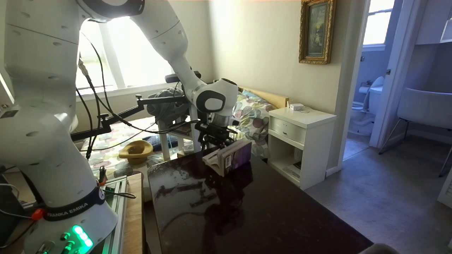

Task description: Close the purple book.

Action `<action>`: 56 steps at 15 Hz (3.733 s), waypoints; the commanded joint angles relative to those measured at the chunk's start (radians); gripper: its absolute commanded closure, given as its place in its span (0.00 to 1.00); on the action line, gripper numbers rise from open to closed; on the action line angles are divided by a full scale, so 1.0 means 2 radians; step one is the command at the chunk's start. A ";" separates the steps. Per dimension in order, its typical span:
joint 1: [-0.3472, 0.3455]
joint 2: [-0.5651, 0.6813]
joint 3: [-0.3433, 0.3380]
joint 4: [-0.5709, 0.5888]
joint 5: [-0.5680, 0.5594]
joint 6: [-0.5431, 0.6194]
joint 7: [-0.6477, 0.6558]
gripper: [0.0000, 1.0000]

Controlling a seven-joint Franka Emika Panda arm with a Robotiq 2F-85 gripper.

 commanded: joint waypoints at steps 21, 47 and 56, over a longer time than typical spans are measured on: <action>-0.038 -0.115 -0.012 -0.010 0.004 -0.099 0.082 0.00; -0.035 -0.168 -0.062 -0.025 -0.014 -0.067 0.125 0.00; -0.028 -0.228 -0.065 -0.056 -0.042 -0.094 0.166 0.00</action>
